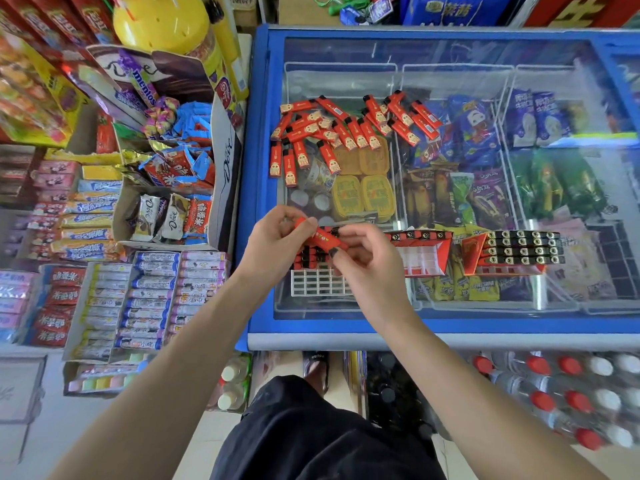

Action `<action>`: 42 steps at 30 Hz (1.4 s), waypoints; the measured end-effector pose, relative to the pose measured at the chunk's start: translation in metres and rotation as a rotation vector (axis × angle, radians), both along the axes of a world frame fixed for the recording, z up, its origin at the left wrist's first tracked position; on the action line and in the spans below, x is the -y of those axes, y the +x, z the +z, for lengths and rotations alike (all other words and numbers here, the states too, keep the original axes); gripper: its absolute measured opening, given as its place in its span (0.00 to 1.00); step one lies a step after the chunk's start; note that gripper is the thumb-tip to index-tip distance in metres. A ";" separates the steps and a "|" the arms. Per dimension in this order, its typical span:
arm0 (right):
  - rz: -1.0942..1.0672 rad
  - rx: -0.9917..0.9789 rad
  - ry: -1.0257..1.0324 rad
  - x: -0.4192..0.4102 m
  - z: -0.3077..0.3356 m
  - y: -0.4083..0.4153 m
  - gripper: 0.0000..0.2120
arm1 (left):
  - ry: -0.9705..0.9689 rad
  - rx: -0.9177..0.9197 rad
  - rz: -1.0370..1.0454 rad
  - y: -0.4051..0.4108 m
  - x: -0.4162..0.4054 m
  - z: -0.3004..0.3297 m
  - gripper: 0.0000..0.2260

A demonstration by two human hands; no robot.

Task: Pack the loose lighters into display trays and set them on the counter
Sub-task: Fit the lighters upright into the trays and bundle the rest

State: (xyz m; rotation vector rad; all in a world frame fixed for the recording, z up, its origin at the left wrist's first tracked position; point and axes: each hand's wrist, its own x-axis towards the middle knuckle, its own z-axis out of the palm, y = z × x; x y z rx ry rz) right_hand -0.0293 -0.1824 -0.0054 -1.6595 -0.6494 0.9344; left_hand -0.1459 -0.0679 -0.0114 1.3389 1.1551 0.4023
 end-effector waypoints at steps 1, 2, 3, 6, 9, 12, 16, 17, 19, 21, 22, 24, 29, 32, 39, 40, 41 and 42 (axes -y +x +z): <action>-0.027 0.006 -0.001 0.001 0.000 0.002 0.11 | 0.014 -0.006 -0.012 -0.001 0.000 -0.001 0.07; -0.050 0.021 0.001 0.002 0.000 0.005 0.10 | 0.033 -0.018 -0.030 -0.002 0.000 -0.002 0.07; -0.068 0.044 0.006 0.003 0.000 0.007 0.10 | 0.061 -0.040 -0.057 -0.004 0.000 -0.003 0.06; -0.080 0.113 0.015 0.006 -0.001 0.013 0.09 | 0.202 -0.143 -0.162 -0.010 0.001 -0.008 0.02; 0.001 0.171 0.004 0.010 -0.003 0.020 0.11 | 0.380 -0.227 -0.229 -0.016 0.001 -0.018 0.04; 0.063 0.249 -0.005 0.015 -0.007 0.025 0.09 | 0.566 -0.344 -0.318 -0.021 0.002 -0.027 0.11; 0.090 0.173 -0.058 0.022 -0.007 0.027 0.09 | 0.671 -0.493 -0.435 -0.022 0.002 -0.033 0.18; 0.115 0.165 -0.081 0.023 -0.008 0.026 0.11 | 0.664 -0.507 -0.450 -0.022 0.002 -0.033 0.18; 0.165 0.203 -0.087 0.026 -0.012 0.026 0.12 | 0.641 -0.502 -0.459 -0.022 0.001 -0.034 0.18; 0.198 0.299 -0.060 0.026 -0.019 0.024 0.10 | 0.632 -0.482 -0.458 -0.021 0.001 -0.034 0.18; 0.218 0.371 -0.046 0.026 -0.024 0.023 0.09 | 0.634 -0.477 -0.459 -0.021 0.001 -0.035 0.17; 0.284 0.540 -0.028 0.023 -0.035 0.022 0.09 | 0.632 -0.478 -0.463 -0.021 0.000 -0.035 0.18; 0.422 0.845 -0.006 0.014 -0.061 0.014 0.09 | 0.626 -0.458 -0.463 -0.021 -0.002 -0.036 0.18; 0.467 0.990 -0.005 0.009 -0.068 0.010 0.07 | 0.626 -0.442 -0.457 -0.021 -0.002 -0.038 0.18; 0.468 1.066 0.012 0.009 -0.076 0.009 0.07 | 0.624 -0.418 -0.451 -0.021 -0.002 -0.039 0.18; 0.468 1.067 0.007 0.010 -0.078 0.009 0.06 | 0.624 -0.419 -0.450 -0.020 -0.002 -0.039 0.18; 0.469 1.067 0.003 0.009 -0.078 0.010 0.04 | 0.629 -0.419 -0.450 -0.020 -0.002 -0.039 0.17; 0.472 1.071 0.001 0.009 -0.079 0.011 0.03 | 0.634 -0.419 -0.449 -0.020 -0.002 -0.039 0.17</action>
